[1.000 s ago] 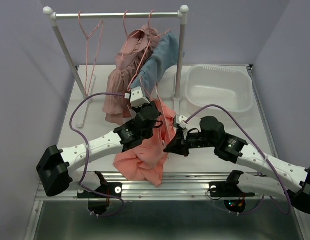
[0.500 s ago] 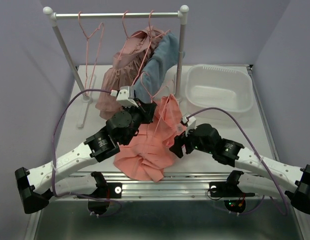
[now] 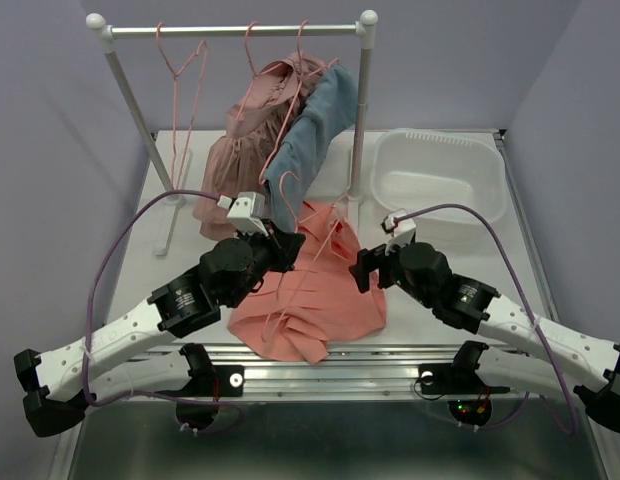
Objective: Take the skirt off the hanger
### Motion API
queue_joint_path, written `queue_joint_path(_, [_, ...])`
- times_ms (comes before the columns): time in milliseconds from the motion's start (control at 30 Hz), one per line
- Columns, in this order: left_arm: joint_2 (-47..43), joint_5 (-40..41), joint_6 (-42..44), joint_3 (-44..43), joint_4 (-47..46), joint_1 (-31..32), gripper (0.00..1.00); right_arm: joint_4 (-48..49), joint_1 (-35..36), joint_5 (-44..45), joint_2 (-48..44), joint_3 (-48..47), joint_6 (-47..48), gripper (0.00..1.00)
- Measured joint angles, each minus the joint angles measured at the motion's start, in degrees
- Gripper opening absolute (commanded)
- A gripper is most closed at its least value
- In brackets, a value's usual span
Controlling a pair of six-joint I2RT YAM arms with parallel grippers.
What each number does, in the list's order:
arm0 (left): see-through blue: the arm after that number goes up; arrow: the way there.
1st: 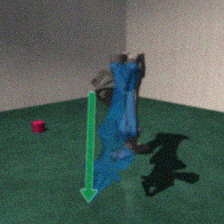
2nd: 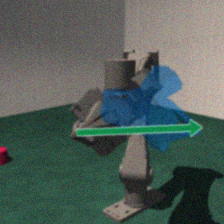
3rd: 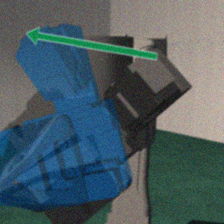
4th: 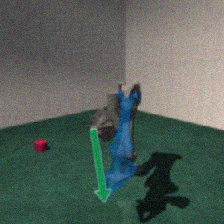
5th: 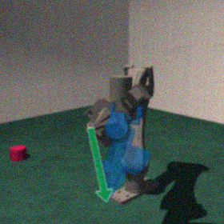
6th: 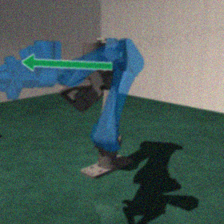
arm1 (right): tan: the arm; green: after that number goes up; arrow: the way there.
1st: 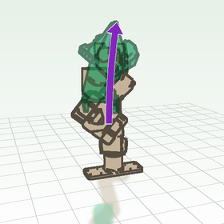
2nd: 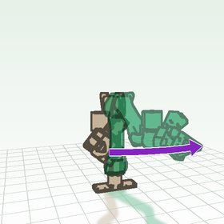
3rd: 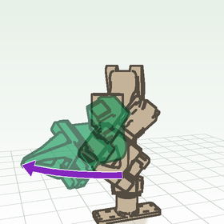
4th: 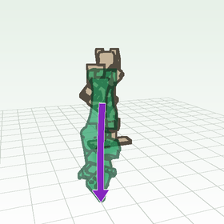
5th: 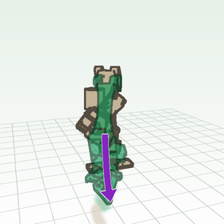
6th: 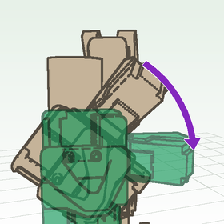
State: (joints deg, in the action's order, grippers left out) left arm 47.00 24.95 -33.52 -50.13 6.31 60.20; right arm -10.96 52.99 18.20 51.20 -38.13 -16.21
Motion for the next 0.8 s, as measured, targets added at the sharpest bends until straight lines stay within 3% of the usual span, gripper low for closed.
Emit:
queue_joint_path(333, [-3.85,-3.37,-0.20,0.00,2.32,0.13,0.00,5.42,-0.20,3.23,7.52,-4.09,3.96,1.00])
queue_joint_path(400, [-4.35,-3.82,-0.37,0.00,2.82,0.17,0.00,5.75,-1.14,2.45,10.75,-4.90,4.39,0.95])
queue_joint_path(433, [-4.55,-3.96,-0.42,0.00,3.10,0.20,0.00,6.21,-1.84,2.12,12.59,-5.46,4.46,0.88])
queue_joint_path(467, [-4.85,-4.07,-0.46,0.00,3.34,0.20,0.00,6.84,-2.64,1.73,14.01,-5.68,4.44,0.68])
queue_joint_path(533, [-5.51,-4.22,-0.48,0.00,3.85,0.20,0.00,8.37,-4.79,0.55,16.35,-5.79,4.63,0.47])
queue_joint_path(567, [-5.70,-4.33,-0.50,0.00,4.04,0.22,0.00,9.07,-5.90,-0.17,17.31,-5.77,4.22,0.28])
queue_joint_path(633, [-6.47,-4.39,-0.66,0.00,4.46,0.22,0.00,10.99,-7.76,-1.14,18.51,-5.73,4.13,0.15])
queue_joint_path(667, [-6.84,-4.39,-0.79,0.04,4.70,0.22,0.00,11.96,-8.24,-1.53,18.71,-5.68,4.15,0.01])
queue_joint_path(800, [-7.93,-4.37,-1.25,0.81,4.76,0.22,0.00,14.43,-9.18,-3.08,18.80,-5.68,4.02,0.01])
